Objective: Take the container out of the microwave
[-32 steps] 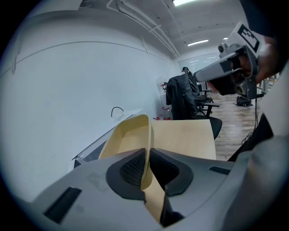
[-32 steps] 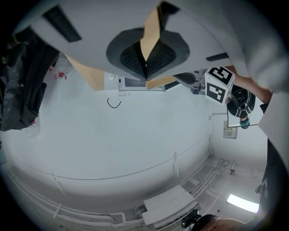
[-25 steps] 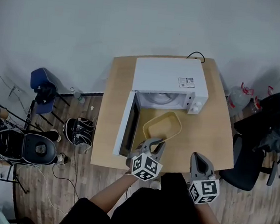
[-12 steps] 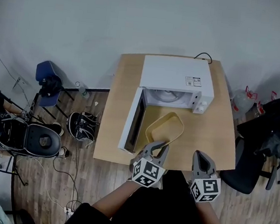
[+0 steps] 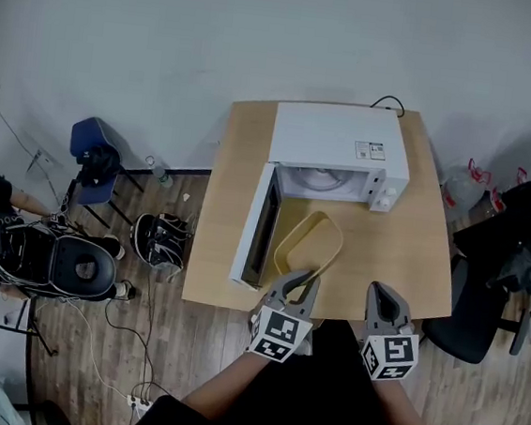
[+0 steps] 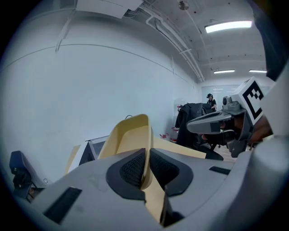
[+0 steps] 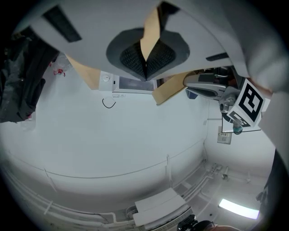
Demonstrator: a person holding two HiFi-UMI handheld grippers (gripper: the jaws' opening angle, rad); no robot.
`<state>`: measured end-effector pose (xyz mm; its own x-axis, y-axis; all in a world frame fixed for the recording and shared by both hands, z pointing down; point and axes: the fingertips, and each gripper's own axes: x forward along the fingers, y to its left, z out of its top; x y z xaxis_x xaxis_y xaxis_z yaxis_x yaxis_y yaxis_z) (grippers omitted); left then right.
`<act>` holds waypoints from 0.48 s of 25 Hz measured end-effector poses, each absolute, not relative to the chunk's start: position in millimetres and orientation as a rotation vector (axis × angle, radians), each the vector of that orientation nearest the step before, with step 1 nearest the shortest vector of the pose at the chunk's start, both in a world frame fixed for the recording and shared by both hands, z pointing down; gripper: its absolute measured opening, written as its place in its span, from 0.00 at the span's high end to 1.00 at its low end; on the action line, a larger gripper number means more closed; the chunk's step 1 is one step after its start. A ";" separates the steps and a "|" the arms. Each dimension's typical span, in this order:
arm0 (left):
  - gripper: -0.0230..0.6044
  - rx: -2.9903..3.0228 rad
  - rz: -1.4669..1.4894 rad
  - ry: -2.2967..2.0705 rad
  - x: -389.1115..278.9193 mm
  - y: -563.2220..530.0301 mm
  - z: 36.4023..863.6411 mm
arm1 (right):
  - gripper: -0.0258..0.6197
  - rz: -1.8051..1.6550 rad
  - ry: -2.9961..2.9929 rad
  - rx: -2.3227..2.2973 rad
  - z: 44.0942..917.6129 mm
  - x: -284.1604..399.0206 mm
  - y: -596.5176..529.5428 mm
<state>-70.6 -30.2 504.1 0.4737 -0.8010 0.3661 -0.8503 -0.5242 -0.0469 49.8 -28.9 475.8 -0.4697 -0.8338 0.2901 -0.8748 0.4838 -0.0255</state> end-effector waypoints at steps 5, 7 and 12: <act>0.91 2.577 0.474 -1.469 -73.0 -27.8 497.9 | 0.87 0.228 -2.480 1.484 472.5 50.4 -27.5; 0.91 2.579 0.449 -1.486 -73.9 -28.1 491.0 | 0.87 0.226 -2.474 1.493 471.0 51.7 -27.9; 0.91 2.545 0.397 -1.527 -77.5 -26.5 488.7 | 0.87 0.218 -2.479 1.491 469.2 50.2 -30.1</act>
